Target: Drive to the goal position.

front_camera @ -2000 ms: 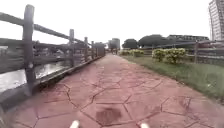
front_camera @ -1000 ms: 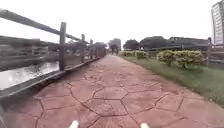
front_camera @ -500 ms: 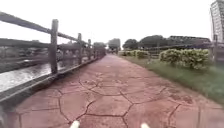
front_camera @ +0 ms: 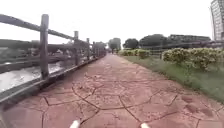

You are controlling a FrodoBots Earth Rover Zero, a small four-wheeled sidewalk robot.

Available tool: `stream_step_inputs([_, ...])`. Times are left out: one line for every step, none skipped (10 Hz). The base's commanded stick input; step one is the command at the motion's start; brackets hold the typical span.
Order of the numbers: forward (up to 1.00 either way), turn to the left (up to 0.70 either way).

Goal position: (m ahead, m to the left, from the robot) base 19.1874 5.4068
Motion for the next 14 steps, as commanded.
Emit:
stream_step_inputs([0.7,0.0])
stream_step_inputs([0.7,0.0])
stream_step_inputs([0.7,0.0])
stream_step_inputs([0.7,0.0])
stream_step_inputs([0.7,0.0])
stream_step_inputs([0.7,0.0])
stream_step_inputs([0.7,0.0])
stream_step_inputs([0.7,0.0])
stream_step_inputs([0.7,0.0])
stream_step_inputs([0.7,0.0])
stream_step_inputs([0.7,0.0])
stream_step_inputs([0.7,0.0])
stream_step_inputs([0.7,0.0])
stream_step_inputs([0.7,0.0])
